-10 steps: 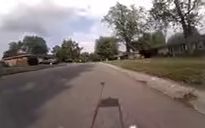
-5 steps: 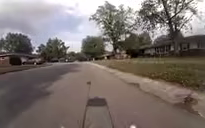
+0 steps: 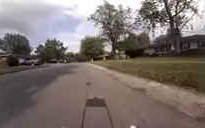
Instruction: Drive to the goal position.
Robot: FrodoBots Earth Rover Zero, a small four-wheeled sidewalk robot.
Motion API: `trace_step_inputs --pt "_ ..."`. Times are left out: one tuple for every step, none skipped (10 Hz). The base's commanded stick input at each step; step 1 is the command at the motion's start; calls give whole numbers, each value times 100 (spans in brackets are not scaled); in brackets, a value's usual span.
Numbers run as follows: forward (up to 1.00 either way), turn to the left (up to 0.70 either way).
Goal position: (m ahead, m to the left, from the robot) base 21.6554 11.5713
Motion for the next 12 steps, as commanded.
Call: trace_step_inputs --pt "100 0" --pt "100 0" --pt "100 3" --pt "100 9" --pt "100 22" --pt "100 39" --pt "100 39" --pt "100 39" --pt "100 39" --pt "100 39" --pt "100 19" --pt "100 3"
